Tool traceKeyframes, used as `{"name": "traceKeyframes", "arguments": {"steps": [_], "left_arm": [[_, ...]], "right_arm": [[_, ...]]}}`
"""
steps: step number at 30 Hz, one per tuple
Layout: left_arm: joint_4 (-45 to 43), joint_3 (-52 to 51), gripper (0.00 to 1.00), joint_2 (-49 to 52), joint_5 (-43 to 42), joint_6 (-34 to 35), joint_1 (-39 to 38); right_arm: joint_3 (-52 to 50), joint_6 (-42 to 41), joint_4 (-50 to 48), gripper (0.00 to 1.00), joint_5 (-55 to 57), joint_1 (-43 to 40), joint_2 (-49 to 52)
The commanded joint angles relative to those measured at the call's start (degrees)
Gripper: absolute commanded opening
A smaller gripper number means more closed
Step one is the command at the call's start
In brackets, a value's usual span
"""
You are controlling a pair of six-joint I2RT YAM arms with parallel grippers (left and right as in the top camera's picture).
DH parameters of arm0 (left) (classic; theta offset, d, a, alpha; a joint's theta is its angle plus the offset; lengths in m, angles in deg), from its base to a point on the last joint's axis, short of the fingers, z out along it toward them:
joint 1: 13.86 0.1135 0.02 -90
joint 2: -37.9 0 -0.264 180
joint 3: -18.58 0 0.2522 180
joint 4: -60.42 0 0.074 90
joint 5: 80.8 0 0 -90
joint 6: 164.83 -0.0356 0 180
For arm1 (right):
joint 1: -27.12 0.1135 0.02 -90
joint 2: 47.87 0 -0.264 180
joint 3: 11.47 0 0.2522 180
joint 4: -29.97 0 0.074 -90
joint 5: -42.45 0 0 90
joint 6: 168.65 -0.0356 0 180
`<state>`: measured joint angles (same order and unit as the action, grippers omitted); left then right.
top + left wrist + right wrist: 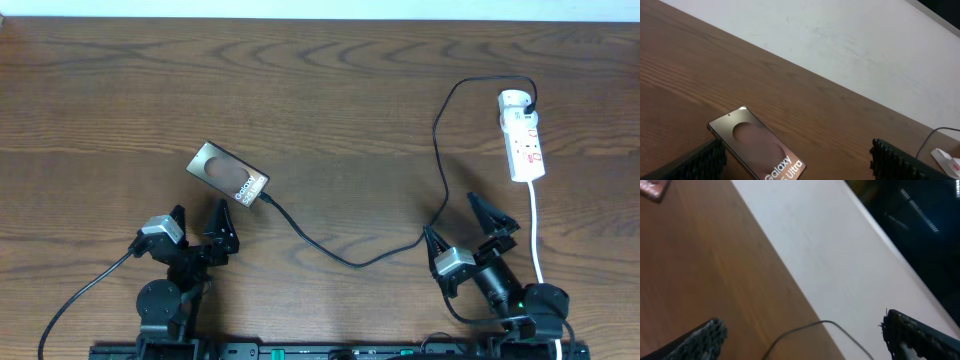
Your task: Plug charger to phone and switch on socket
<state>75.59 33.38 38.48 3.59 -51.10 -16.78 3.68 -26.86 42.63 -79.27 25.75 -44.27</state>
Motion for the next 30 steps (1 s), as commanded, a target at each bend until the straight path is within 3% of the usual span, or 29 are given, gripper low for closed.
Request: {"name": "traceKeyframes", "arguments": {"steps": [1,5,8,11,15,19,30], "left_arm": [[2.14,-0.81,0.91,-0.31,-0.76,-0.79,-0.28],[2.14,-0.81,0.91,-0.31,-0.76,-0.79,-0.28],[2.14,-0.81,0.91,-0.31,-0.76,-0.79,-0.28],[2.14,-0.81,0.91,-0.31,-0.76,-0.79,-0.28],[2.14,-0.81,0.91,-0.31,-0.76,-0.79,-0.28],[2.14,-0.81,0.91,-0.31,-0.76,-0.79,-0.28],[2.16,-0.81,0.91,-0.31,-0.76,-0.79,-0.28]], "right_arm": [[-1.09,2.99,3.91,0.99,-0.79,0.63,-2.67],[-1.09,2.89,3.80,0.99,-0.11,0.61,-3.02],[-1.09,-1.55,3.78,0.99,0.68,0.61,-3.10],[-1.07,-13.20,3.72,0.99,3.32,0.61,-3.28],[-1.07,-39.04,4.13,0.99,13.18,0.61,-3.28],[-1.07,-52.78,4.61,0.99,20.44,0.68,-3.28],[-1.07,-59.08,5.46,0.99,28.22,2.29,-3.28]]}}
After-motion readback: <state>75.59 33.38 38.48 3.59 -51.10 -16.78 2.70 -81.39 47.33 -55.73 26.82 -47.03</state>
